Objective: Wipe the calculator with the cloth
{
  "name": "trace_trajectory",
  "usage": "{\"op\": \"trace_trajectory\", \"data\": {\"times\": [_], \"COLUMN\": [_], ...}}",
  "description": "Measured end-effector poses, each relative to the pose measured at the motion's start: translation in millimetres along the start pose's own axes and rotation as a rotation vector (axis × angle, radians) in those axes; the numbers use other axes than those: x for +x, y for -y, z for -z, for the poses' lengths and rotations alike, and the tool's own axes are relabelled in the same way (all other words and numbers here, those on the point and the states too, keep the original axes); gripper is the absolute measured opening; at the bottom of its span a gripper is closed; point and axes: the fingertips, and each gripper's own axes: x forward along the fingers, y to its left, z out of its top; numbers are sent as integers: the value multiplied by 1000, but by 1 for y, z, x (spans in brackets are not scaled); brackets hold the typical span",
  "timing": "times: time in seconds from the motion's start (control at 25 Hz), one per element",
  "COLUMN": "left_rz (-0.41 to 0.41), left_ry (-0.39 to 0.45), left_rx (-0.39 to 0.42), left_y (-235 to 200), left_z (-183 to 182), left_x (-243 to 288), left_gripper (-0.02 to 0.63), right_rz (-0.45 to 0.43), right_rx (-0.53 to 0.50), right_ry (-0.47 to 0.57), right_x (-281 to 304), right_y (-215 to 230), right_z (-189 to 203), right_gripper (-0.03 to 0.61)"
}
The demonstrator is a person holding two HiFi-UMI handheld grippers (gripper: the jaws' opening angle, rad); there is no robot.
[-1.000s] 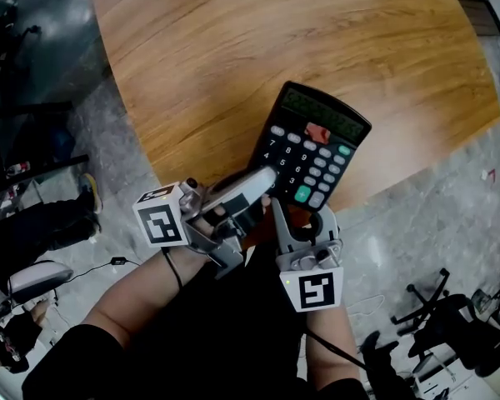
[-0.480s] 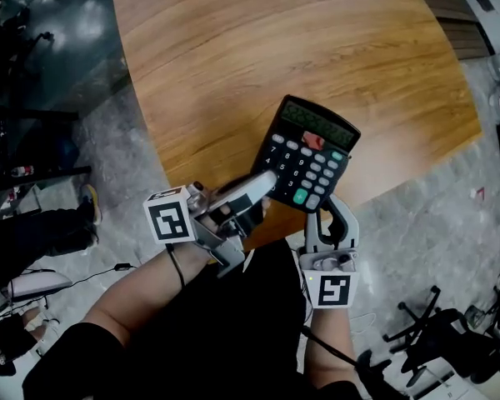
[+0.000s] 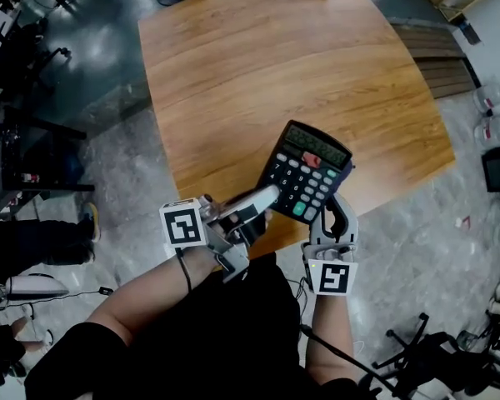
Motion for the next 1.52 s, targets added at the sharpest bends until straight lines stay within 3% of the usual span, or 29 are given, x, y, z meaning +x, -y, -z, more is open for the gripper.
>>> {"op": "trace_trajectory", "data": {"times": [0.32,0.56,0.72,1.04,1.28,1.4,1.52], "left_rz": [48,45,45,56,70,75,82], "left_ry": [17,35,28,45,37,36,29], "left_rx": [1,-42,-61,-91,-93,-122,-146], "left_y": [42,42,40,48,53,53,55], "left_z": [3,4,6,4,5,12,20], "left_x": [9,8,9,5,7,9,11], "left_gripper": [67,66,67,66,66,66,66], "right_rz": [-145,-228,-184,13,112,108,48], "right_rx": [-32,-72,-89,-83,-73,-69,-88], "right_ry": [87,64,62,48,50,73,106], "right_x": [-13,-21,-20,-20,-6,-3,-1], "right_y": [-47,-72,-52,27,55,47,23], "right_z": [-58,-56,-56,-57,-56,-60,-67], "right_gripper": [60,60,60,60,60,60,60]}}
